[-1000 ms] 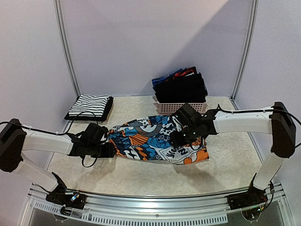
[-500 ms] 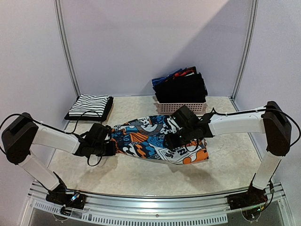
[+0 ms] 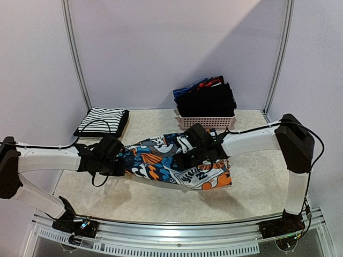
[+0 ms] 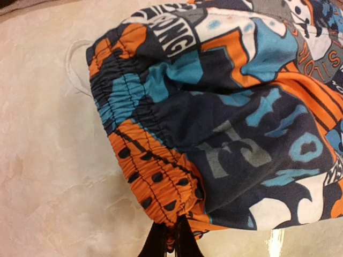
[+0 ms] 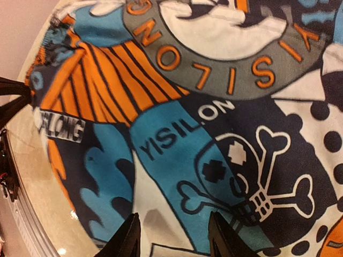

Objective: Fold and stack the mixed laundry pile
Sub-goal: Pick up the rectangle-folded shorts from the center of the board, then move the rectangle-folded shorts to the center of the board.

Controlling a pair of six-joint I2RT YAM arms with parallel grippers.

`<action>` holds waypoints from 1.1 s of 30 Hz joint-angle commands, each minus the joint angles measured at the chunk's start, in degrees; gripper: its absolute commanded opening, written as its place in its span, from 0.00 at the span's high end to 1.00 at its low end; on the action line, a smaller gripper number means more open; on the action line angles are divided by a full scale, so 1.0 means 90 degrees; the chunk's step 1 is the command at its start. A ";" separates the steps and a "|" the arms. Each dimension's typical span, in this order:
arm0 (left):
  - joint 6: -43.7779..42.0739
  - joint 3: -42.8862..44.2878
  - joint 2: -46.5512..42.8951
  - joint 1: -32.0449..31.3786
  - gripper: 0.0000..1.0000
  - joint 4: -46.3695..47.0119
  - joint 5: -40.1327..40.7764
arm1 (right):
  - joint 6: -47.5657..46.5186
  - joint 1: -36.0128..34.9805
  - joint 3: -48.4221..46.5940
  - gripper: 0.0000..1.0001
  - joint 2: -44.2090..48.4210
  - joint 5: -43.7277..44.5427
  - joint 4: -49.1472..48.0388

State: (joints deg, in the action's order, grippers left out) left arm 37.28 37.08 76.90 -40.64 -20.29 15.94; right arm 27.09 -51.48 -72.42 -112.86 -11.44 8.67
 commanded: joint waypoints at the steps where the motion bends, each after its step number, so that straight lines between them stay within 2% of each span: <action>1: -0.0155 0.0122 -0.0243 -0.0093 1.00 -0.1042 0.0231 | 0.0248 -0.0066 0.0149 0.56 -0.0496 -0.0227 -0.0237; 8: -0.0150 0.0321 -0.0472 -0.0309 1.00 -0.1617 0.0233 | 0.0359 -0.0088 0.0255 0.57 -0.0537 0.0079 -0.0009; 12: -0.0177 0.0451 -0.0381 -0.0437 1.00 -0.1609 0.0193 | 0.0056 -0.0402 -0.0604 0.57 -0.0555 0.0701 0.1019; 17: -0.0256 0.0854 -0.0308 -0.0559 1.00 -0.1909 0.0404 | 0.0005 -0.0586 -0.1137 0.58 -0.0425 0.1051 0.1419; 20: -0.0327 0.1129 -0.0327 -0.0605 1.00 -0.2150 0.0522 | 0.0111 -0.0596 -0.1443 0.70 -0.0436 0.1567 0.1667; 22: -0.0404 0.1307 -0.0337 -0.0624 1.00 -0.2295 0.0570 | 0.0198 -0.0593 -0.1647 0.82 -0.0564 0.1651 0.1718; 24: -0.0468 0.1458 -0.0358 -0.0645 1.00 -0.2432 0.0606 | 0.0309 -0.0605 -0.1802 0.88 -0.0791 0.1660 0.1635; 28: -0.0598 0.1751 -0.0390 -0.0660 1.00 -0.2652 0.0678 | 0.0570 -0.0625 -0.2105 0.94 -0.1291 0.1604 0.1412; 33: -0.0752 0.2213 -0.0321 -0.0660 1.00 -0.2753 0.0641 | 0.0732 -0.0714 -0.2498 0.97 -0.1853 0.1544 0.1395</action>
State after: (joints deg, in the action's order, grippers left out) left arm 32.53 53.49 73.84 -45.65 -42.92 20.88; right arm 31.55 -57.14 -92.68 -125.47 1.85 20.93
